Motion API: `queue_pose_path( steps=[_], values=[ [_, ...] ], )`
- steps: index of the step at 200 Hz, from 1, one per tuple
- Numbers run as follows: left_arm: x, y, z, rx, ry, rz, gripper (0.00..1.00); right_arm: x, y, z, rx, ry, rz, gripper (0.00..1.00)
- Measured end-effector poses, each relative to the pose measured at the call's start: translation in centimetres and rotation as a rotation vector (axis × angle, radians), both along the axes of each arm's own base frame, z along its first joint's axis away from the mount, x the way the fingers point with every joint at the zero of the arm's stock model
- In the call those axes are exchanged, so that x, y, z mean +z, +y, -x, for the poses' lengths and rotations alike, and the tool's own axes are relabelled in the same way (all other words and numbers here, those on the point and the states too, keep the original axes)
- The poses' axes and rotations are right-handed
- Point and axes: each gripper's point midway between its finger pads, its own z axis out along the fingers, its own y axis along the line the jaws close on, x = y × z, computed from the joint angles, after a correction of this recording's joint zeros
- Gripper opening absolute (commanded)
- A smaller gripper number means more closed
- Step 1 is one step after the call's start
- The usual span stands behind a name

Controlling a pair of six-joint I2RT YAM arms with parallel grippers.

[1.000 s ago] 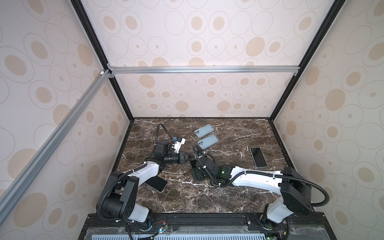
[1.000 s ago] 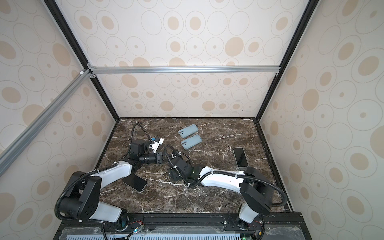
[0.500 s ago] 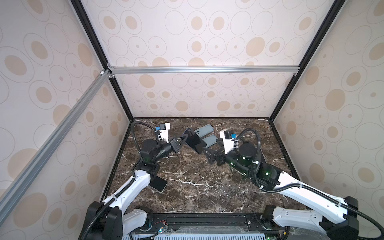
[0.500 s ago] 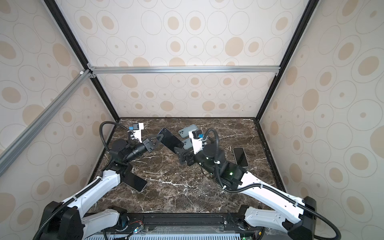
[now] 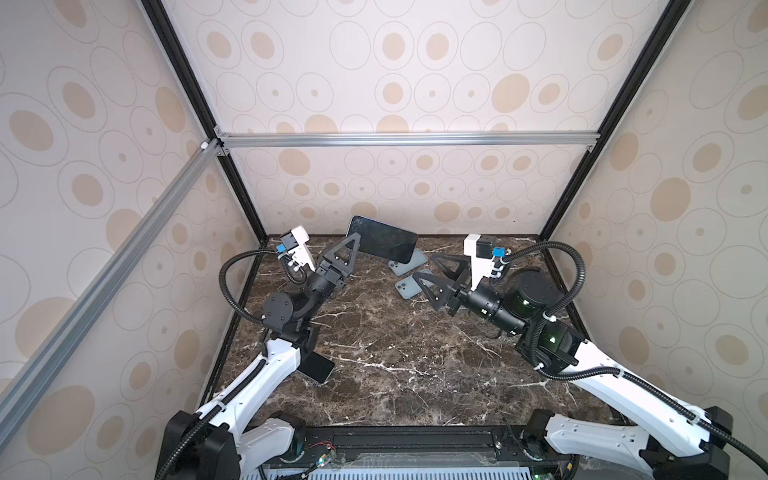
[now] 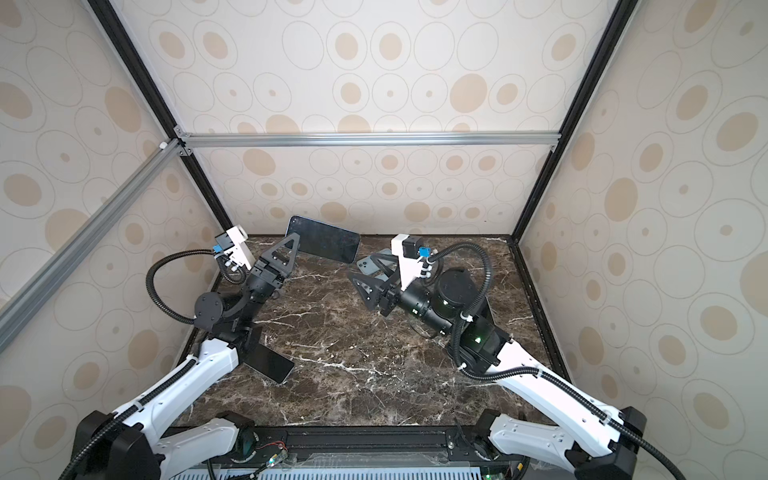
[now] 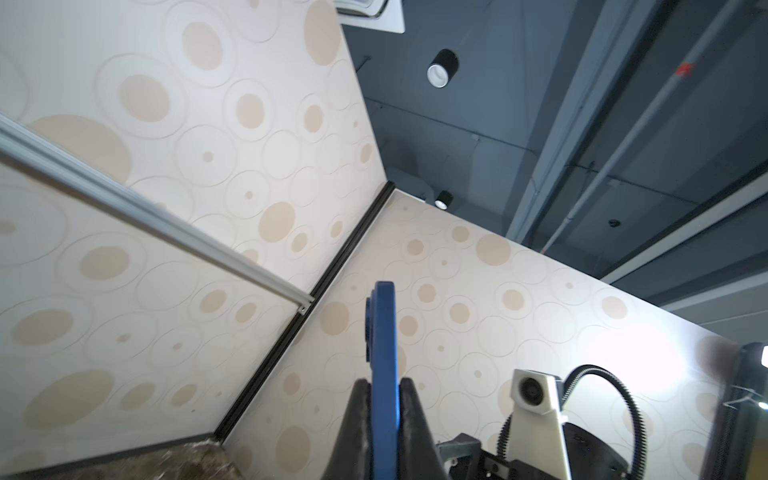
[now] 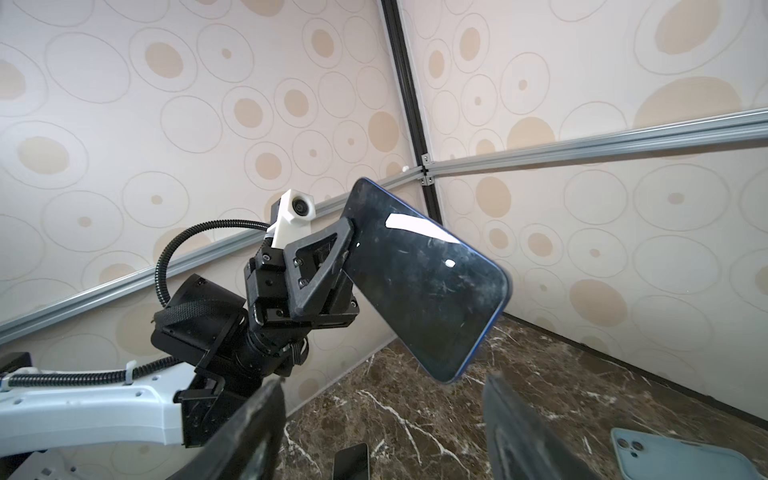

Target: Put the phone into the phone case

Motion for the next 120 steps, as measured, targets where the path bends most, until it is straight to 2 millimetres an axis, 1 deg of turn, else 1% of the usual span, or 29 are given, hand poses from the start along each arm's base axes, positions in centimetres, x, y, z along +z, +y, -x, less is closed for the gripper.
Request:
queue_pose_path(
  steps=[14,28,39,59,76,100,120],
  values=[
    [1.5,-0.1,1.5,-0.025,-0.067,0.031,0.00,0.4,0.7,-0.2,0.031,-0.002,-0.017,0.71],
    [2.5,-0.1,2.7,-0.044,-0.115,0.058,0.00,0.5,1.3,-0.3,0.063,-0.003,-0.034,0.70],
    [3.0,-0.2,3.4,-0.056,-0.141,0.073,0.00,0.7,1.6,-0.2,0.089,-0.005,-0.046,0.67],
    [3.4,-0.4,4.0,-0.074,-0.165,0.085,0.00,1.1,2.2,0.3,0.143,-0.009,-0.065,0.60],
    [3.5,-0.8,4.5,-0.093,-0.173,0.088,0.00,2.1,2.5,0.9,0.190,-0.026,-0.086,0.53],
    [3.7,-1.1,5.1,-0.112,-0.188,0.091,0.00,3.5,2.5,2.0,0.243,-0.049,-0.121,0.49],
    [4.0,-1.0,5.6,-0.120,-0.209,0.103,0.00,4.1,2.5,2.5,0.272,-0.059,-0.139,0.46]
  ],
)
